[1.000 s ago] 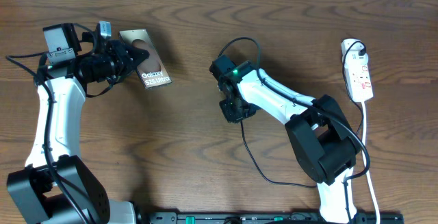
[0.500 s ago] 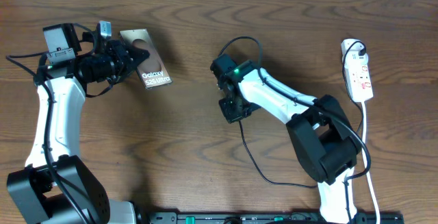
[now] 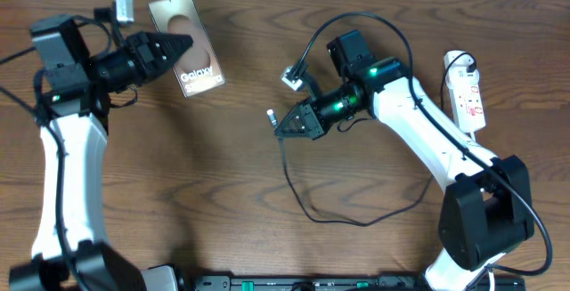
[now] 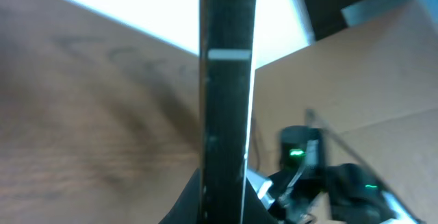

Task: Plug charger to phone and switch on socket
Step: 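Raise the cable end with the right gripper to the box's bottom edge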

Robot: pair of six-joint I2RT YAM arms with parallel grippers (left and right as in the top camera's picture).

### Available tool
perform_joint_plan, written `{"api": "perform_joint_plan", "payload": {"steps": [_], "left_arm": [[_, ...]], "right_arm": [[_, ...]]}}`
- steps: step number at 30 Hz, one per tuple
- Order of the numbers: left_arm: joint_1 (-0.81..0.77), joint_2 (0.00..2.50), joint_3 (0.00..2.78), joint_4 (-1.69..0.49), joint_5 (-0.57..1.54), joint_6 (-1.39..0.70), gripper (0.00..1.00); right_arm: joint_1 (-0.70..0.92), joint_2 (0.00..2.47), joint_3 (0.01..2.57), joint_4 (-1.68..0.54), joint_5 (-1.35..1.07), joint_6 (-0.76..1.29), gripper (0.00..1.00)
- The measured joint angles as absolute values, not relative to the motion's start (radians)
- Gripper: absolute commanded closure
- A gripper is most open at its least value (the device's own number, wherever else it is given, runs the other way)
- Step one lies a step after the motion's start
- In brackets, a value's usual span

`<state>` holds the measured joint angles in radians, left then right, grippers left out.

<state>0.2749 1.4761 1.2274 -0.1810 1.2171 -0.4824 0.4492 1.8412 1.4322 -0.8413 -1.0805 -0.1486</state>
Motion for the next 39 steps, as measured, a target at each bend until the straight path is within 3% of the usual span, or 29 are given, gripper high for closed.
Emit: {"api": "perform_joint_plan", "payload": {"steps": [12,39], "left_arm": [[0.176,1.406,1.227,-0.132,1.255,-0.58,0.93],[0.12,1.406,1.227,-0.078,1.251,-0.671,0.93]], "right_arm": [[0.455,1.846,1.37,-0.517,-1.469,-0.14,0.99],[0.525,1.846,1.367,-0.031,-1.48,0.262,0.99]]}}
